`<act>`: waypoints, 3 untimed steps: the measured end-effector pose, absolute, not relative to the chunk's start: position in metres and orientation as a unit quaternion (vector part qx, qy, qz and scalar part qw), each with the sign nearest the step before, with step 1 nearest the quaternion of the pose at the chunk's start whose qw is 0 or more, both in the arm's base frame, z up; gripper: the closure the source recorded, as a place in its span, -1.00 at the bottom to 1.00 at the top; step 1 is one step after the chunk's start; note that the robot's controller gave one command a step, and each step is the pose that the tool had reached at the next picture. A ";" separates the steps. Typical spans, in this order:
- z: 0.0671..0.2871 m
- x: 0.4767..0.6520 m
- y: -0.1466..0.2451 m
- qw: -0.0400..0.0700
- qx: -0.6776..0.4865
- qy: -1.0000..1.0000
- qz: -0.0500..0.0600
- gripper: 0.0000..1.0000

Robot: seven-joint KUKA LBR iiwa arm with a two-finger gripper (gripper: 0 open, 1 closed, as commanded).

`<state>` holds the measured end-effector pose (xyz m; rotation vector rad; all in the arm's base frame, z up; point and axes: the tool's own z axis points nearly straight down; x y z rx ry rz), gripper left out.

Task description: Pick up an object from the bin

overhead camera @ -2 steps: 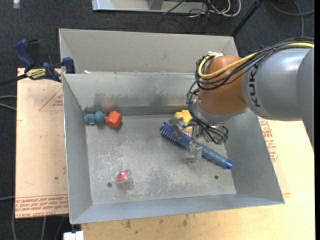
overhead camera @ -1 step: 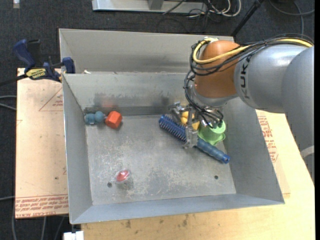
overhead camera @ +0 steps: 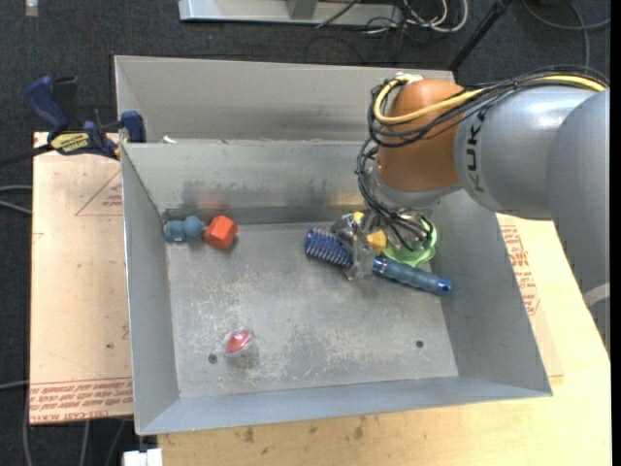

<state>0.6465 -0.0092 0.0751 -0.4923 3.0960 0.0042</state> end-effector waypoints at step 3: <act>0.075 0.643 0.004 0.005 -0.182 0.983 0.001 -1.00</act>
Offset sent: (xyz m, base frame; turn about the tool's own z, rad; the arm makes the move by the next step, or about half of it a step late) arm -0.0163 0.0121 0.1341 -0.0382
